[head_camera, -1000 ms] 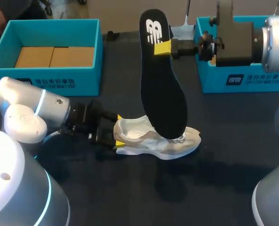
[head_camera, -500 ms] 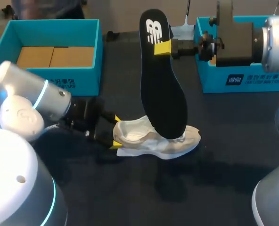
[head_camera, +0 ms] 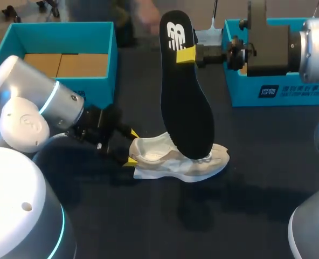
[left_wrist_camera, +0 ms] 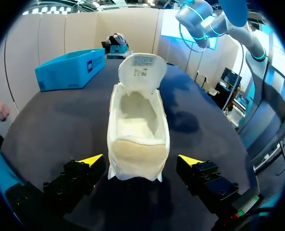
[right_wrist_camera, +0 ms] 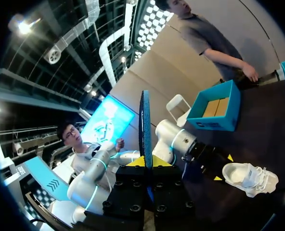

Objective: Take the shoe out of the shoebox, open the shoe tongue, remove and reinsert the insole, then place the shoe into the shoebox

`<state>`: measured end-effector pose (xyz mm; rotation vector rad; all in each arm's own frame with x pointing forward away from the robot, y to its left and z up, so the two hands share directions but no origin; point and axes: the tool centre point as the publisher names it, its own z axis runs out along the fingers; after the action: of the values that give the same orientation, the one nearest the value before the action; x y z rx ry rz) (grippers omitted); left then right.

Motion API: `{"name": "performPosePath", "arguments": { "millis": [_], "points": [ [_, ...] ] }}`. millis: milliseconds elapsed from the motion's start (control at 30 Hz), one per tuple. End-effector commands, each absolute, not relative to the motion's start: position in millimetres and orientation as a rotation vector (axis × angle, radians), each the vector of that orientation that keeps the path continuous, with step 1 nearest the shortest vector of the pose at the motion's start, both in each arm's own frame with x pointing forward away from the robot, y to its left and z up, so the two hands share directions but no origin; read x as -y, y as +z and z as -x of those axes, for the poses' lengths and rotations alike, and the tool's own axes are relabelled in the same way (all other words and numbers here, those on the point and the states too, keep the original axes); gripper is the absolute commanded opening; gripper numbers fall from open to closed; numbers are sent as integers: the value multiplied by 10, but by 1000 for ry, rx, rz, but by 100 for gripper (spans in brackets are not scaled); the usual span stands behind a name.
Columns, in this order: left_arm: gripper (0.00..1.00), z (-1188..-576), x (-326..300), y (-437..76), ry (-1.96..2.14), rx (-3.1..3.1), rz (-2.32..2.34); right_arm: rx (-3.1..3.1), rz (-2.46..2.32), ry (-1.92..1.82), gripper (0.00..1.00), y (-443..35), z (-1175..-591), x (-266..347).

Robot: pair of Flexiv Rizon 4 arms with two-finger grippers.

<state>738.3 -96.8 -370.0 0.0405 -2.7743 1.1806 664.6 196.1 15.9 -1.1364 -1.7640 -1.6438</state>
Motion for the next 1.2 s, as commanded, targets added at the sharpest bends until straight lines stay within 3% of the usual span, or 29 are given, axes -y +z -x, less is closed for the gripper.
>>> {"name": "performPosePath", "arguments": {
  "millis": [33,533,1200],
  "points": [
    [100,-7333,919,-3498,1027,2818,-49,1764,1143,-1644,0,154,-6645,-1990],
    [100,-7343,925,-3282,650,2951,-72,1764,1143,-1644,0,154,-6645,-1990],
    [100,-7369,1056,-3055,540,3037,21,1764,1143,-1644,0,154,-6645,-1990]
  ]
}}
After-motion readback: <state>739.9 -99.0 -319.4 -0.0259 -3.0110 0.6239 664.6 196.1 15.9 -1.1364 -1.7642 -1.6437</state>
